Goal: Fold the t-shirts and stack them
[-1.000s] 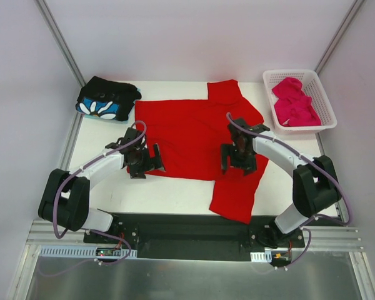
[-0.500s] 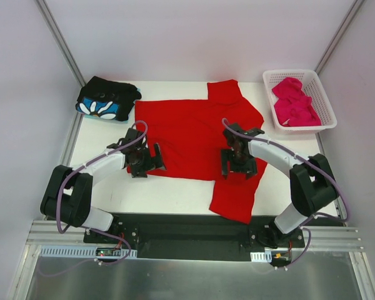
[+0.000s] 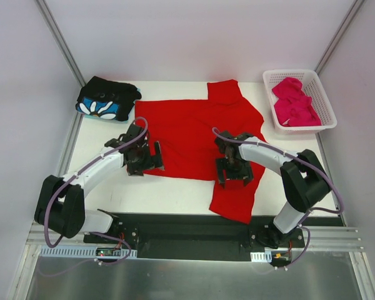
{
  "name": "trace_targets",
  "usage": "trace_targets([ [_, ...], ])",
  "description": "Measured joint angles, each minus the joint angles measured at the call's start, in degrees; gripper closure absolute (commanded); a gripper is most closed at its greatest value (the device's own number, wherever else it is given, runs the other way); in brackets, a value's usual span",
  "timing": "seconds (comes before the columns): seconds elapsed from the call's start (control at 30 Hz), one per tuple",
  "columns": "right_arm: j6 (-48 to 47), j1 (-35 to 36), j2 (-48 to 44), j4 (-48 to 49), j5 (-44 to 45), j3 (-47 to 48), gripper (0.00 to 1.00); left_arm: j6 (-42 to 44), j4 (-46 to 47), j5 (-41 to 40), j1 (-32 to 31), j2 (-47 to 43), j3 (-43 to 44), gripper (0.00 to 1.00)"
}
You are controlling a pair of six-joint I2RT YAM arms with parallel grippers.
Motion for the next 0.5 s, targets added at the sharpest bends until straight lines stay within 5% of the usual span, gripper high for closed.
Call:
trace_targets([
  [0.5,-0.04,0.04,0.15,-0.20,0.15,0.42,0.16,3.32,3.67,-3.58,7.80,6.05,5.75,0.01],
])
